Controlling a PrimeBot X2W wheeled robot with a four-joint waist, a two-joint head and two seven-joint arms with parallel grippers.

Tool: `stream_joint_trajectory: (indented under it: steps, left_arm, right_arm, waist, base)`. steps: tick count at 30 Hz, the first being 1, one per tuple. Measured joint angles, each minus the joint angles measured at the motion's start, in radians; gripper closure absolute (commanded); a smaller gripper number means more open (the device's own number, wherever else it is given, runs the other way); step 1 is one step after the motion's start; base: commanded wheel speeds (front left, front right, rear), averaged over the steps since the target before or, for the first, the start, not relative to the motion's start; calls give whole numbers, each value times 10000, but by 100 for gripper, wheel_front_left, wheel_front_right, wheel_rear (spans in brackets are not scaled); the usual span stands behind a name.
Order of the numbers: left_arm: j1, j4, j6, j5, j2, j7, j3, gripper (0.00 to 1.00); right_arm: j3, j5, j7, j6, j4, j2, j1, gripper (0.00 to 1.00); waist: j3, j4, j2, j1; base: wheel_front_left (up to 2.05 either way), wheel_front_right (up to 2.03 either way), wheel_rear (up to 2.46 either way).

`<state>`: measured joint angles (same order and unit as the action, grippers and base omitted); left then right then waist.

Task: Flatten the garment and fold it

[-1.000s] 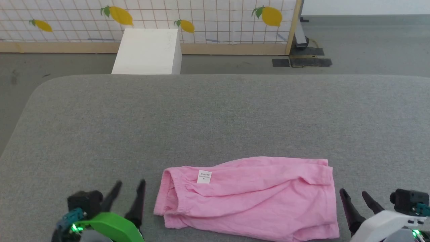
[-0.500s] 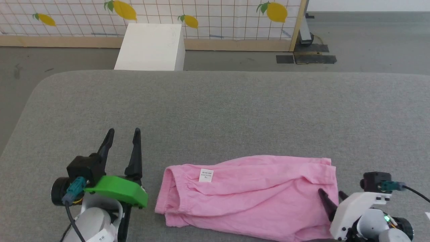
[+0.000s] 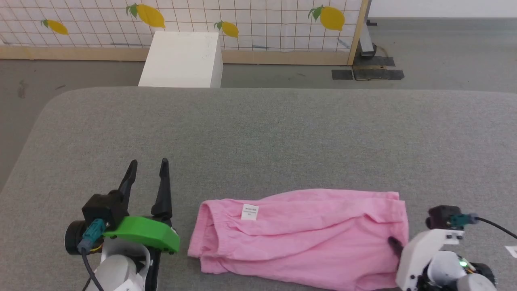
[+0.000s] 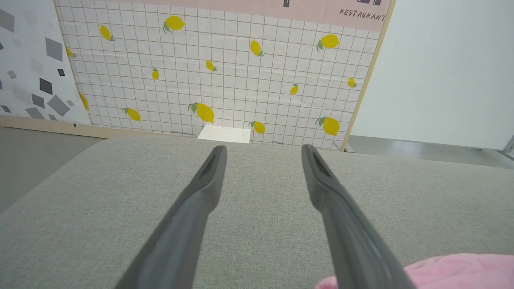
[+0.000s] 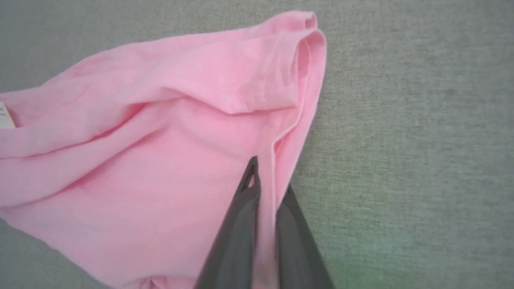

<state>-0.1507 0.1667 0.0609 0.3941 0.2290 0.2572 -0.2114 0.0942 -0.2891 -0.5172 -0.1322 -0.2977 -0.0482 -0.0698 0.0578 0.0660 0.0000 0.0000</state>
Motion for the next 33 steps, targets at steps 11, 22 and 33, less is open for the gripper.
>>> stream_joint_trajectory:
  steps: [11, 22, 33]
  left_arm:
    - [302, 21, -171, -267, -171, 2, 408, 0]
    - [318, -15, -293, -454, -199, 2, 571, 0]
    - [290, 10, -368, -485, -359, 4, 554, 0]
  right_arm:
    - [2092, 2351, 84, 2, 2272, -13, 904, 100]
    - [-698, 2715, -1310, 2, 5722, -21, 1658, 100]
    - [-5185, 2305, -2224, 2, 5223, -763, 64, 100]
  waist:
    - [-70, -70, 0, 0]
    - [19, -145, 0, 0]
    - [232, 71, 0, 0]
  base:
    - [0, 0, 0]
    - [0, 0, 0]
    - [0, 0, 0]
